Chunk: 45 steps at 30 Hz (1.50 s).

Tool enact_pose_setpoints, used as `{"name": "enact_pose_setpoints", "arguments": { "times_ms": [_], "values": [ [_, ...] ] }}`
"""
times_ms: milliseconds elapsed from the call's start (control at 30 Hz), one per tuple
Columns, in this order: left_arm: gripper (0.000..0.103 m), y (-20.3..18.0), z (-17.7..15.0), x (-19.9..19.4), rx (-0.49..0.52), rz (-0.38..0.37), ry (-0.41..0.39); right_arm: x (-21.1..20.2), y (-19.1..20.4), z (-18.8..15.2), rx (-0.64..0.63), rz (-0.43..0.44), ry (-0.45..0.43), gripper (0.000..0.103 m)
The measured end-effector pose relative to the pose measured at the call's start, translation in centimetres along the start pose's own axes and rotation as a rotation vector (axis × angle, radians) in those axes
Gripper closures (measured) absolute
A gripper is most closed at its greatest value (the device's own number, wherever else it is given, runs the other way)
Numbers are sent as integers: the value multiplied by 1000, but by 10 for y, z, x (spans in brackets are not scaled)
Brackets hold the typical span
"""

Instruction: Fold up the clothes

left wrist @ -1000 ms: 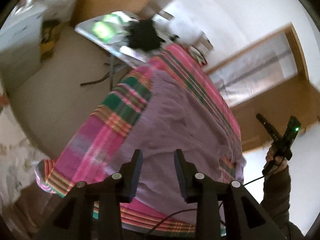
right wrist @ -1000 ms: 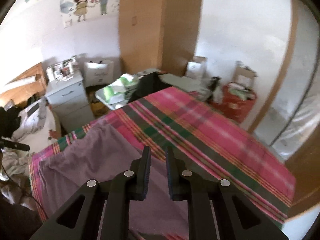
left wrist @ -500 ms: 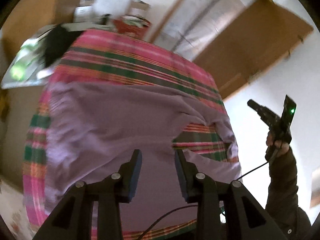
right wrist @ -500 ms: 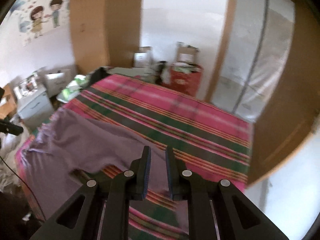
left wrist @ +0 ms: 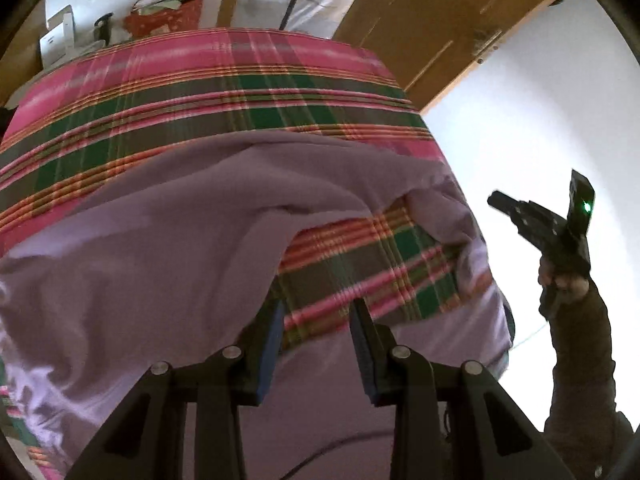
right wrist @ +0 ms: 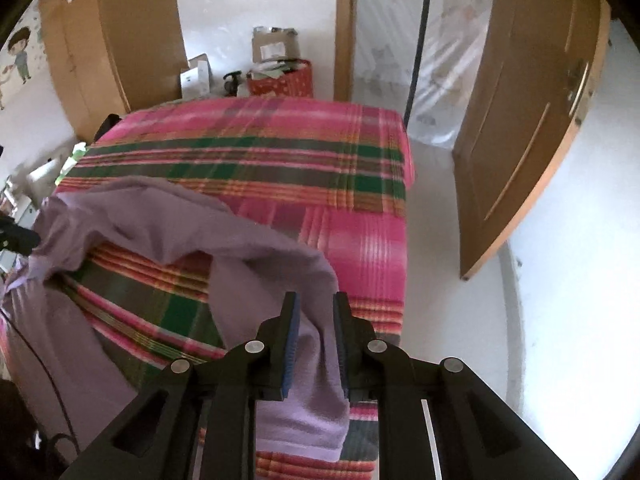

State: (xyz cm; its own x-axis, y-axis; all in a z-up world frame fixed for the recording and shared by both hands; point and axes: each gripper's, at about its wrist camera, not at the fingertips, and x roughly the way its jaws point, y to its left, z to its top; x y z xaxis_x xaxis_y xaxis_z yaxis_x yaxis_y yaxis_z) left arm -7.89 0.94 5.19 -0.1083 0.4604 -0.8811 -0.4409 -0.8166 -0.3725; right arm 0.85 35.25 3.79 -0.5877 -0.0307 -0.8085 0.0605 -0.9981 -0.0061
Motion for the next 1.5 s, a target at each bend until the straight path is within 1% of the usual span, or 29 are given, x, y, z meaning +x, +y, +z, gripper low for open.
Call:
{"name": "enact_pose_setpoints", "arguments": {
  "times_ms": [67, 200, 233, 300, 333, 433, 567, 667, 767, 867, 1033, 1100, 1167, 1233, 1267, 1367, 1500],
  "values": [
    [69, -6, 6, 13, 29, 21, 10, 12, -2, -2, 4, 11, 12, 85],
    [69, -14, 13, 35, 109, 219, 23, 34, -5, 0, -17, 19, 34, 85],
    [69, -14, 13, 41, 126, 237, 31, 39, -5, 0, -23, 21, 39, 85],
    [69, -12, 16, 51, 128, 221, 52, 50, -6, 1, -34, 25, 50, 85],
    [69, -10, 18, 56, 122, 226, 59, 55, -7, 2, -39, 27, 56, 85],
    [69, -2, 24, 68, 115, 271, 74, 66, -9, 3, -44, 35, 63, 85],
    [69, 8, 28, 79, 88, 248, 99, 76, -11, 5, -43, 46, 69, 85],
    [69, 12, 33, 85, 94, 265, 94, 83, -13, 6, -43, 55, 74, 85],
    [69, 12, 35, 82, 86, 238, 64, 90, -13, 8, -45, 60, 74, 85],
    [69, 10, 36, 86, 111, 279, 53, 93, -11, 10, -51, 62, 69, 85],
    [69, 9, 38, 88, 123, 284, 25, 97, -9, 12, -54, 64, 56, 85],
    [72, 13, 35, 83, 112, 277, 9, 95, -8, 11, -54, 68, 53, 85],
    [86, 18, 34, 79, 94, 275, -4, 94, -7, 11, -57, 73, 52, 86],
    [92, 24, 32, 75, 76, 263, -15, 90, -5, 12, -71, 65, 40, 92],
    [95, 26, 31, 74, 70, 255, -19, 87, -4, 12, -74, 62, 33, 93],
    [99, 25, 27, 72, 76, 262, -30, 79, 0, 13, -81, 53, 12, 94],
    [99, 31, 23, 61, 39, 238, -56, 67, 6, 14, -111, 32, -12, 95]
  ]
}}
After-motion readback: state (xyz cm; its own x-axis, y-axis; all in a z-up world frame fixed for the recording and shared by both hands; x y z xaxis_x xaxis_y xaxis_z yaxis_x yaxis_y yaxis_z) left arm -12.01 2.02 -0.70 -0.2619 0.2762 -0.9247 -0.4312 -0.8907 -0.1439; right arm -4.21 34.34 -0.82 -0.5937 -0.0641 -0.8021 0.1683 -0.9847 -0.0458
